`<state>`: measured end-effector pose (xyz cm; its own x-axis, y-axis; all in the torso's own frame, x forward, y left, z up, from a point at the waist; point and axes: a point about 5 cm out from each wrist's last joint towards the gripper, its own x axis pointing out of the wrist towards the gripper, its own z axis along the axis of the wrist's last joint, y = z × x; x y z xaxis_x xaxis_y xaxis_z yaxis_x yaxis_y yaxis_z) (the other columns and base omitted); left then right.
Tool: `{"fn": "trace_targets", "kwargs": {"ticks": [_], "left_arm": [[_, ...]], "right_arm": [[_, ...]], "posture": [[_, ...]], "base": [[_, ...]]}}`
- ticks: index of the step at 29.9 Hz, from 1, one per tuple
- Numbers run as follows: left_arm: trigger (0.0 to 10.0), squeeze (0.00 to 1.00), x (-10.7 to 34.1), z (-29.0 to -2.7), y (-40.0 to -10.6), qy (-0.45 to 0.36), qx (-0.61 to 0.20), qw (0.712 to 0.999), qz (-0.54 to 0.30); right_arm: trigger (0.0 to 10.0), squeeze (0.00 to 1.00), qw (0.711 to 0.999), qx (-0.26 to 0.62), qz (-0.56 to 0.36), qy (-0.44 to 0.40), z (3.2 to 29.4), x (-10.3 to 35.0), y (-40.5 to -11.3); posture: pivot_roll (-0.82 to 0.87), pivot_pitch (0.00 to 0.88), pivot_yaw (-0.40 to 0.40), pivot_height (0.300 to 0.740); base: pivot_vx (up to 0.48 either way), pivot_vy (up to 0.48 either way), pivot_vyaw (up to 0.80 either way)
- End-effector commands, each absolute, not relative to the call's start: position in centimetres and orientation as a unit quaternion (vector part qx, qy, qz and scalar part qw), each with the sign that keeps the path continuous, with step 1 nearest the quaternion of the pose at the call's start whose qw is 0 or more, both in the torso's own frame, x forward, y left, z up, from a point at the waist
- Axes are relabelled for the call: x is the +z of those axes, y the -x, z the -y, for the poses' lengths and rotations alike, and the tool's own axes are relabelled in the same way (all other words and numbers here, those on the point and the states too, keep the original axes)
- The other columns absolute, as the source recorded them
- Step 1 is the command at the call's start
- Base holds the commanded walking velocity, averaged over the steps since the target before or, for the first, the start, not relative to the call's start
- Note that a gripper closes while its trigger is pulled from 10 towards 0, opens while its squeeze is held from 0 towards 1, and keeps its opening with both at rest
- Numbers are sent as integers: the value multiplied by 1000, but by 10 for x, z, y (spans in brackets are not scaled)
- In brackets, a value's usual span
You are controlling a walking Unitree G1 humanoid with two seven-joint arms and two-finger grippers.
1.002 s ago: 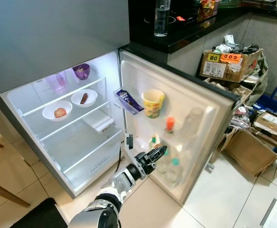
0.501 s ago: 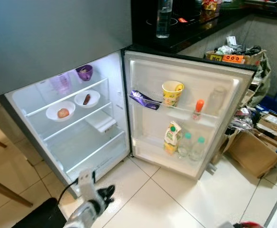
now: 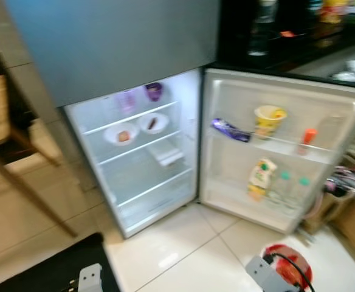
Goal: Restocking fridge
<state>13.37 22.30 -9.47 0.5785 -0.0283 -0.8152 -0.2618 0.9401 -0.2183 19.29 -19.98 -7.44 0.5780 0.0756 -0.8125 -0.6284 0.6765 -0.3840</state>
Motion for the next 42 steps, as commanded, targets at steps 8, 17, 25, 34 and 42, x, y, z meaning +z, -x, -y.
{"fn": "trace_targets", "kwargs": {"ticks": [8,17,25,34,42], "left_arm": [[10000,0,-93,-216,-142,140,47,879,-454],[10000,0,-90,-212,-152,133,34,886,-443],[10000,0,-87,-206,-162,130,18,892,-432],[10000,0,-90,-204,-157,123,11,887,-444],[10000,0,-92,-204,-150,129,7,881,-455]], "right_arm": [[10000,0,812,236,-399,356,196,-75,-193],[10000,0,812,241,-392,359,193,-74,-195],[10000,0,804,233,-412,360,199,-78,-187],[10000,0,790,212,-428,383,209,-83,-174],[10000,0,776,197,-474,367,220,-93,-148]], "posture": [[-46,6,-5,740],[-47,7,-1,740],[-42,6,0,740],[-46,5,0,740],[-45,0,-1,740]], "base": [[0,0,788],[0,0,787],[0,0,788],[0,0,464],[0,0,0]]}}
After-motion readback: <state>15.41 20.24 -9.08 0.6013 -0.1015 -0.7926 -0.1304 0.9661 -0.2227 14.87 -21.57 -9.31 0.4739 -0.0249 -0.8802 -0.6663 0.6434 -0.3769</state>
